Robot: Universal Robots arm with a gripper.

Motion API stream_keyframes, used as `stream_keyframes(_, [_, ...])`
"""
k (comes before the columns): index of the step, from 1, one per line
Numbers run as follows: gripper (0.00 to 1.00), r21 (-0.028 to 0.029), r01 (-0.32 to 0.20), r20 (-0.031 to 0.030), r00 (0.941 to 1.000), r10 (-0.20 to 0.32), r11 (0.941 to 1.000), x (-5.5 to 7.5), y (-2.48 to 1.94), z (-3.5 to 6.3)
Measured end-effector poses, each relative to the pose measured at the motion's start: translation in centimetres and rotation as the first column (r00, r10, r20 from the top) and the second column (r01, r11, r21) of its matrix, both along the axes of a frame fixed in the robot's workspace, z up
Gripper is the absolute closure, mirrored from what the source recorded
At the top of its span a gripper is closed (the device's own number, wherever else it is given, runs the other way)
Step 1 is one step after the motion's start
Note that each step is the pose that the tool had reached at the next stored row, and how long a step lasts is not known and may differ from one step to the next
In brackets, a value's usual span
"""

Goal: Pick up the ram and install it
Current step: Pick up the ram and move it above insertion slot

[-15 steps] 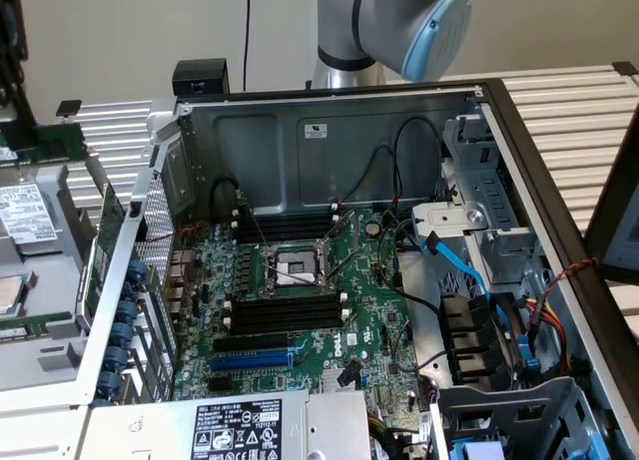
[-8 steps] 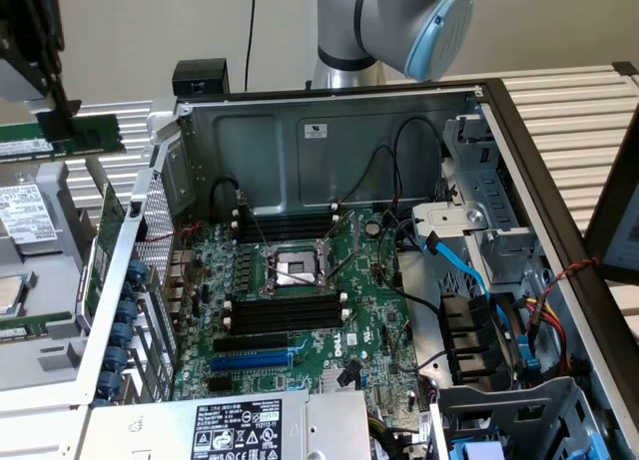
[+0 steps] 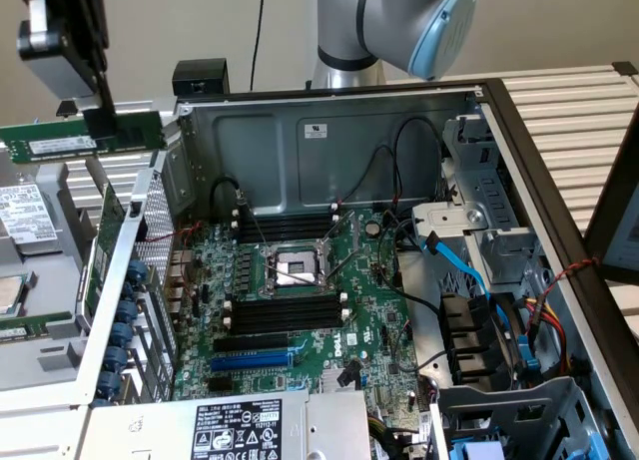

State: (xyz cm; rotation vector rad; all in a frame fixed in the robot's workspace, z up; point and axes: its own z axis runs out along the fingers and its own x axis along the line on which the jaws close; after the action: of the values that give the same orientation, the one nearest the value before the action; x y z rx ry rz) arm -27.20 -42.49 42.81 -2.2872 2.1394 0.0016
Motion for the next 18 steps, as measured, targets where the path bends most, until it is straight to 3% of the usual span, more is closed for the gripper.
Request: stream_keyframes(18, [0.87,0.0,0.0,-0.0019,1.0,0.0,1.0,8.2,1.2,-2.28])
